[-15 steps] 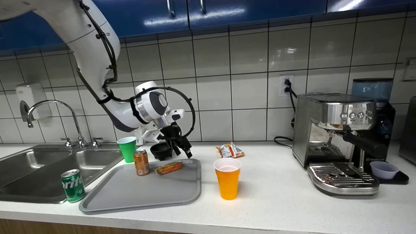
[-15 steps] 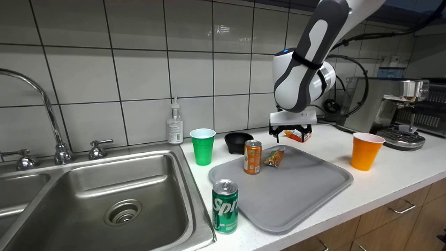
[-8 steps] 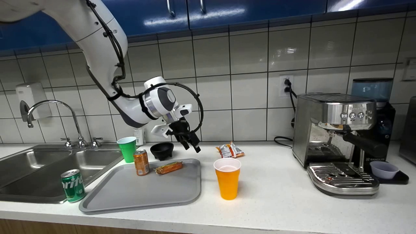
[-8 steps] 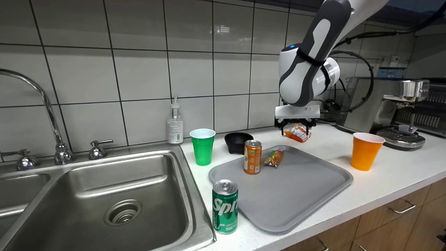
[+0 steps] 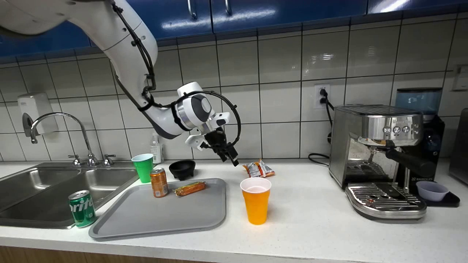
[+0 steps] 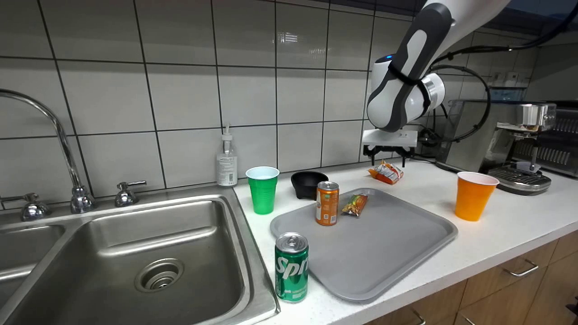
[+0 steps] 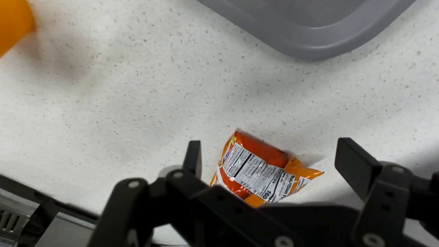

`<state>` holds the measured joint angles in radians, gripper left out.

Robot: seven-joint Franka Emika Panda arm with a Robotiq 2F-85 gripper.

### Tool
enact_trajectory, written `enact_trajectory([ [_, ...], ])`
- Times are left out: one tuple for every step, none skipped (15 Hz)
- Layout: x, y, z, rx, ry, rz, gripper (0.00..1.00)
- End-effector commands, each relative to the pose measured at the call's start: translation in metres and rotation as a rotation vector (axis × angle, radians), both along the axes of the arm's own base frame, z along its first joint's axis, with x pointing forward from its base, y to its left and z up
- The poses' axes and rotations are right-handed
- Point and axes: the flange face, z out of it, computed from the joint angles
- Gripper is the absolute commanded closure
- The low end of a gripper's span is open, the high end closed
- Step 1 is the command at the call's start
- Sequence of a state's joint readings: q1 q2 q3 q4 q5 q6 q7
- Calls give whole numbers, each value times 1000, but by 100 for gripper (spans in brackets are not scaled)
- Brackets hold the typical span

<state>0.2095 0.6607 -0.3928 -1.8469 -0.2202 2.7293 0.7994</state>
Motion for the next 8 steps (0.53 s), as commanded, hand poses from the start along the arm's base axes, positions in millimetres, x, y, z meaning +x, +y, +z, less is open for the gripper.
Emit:
enact_trajectory([
  [21,-17,0,17,-32,-58,0],
  [26,-21,0,20,-41,-75,0],
  [30,-25,0,26,-49,-90,0],
  [34,-28,0,27,-58,-102,0],
  [38,-32,0,31,-67,-115,0],
  [42,-35,-1,33,-75,-128,0],
  [45,-37,-2,33,-82,-140,0],
  [49,-39,-3,34,-90,-151,0],
])
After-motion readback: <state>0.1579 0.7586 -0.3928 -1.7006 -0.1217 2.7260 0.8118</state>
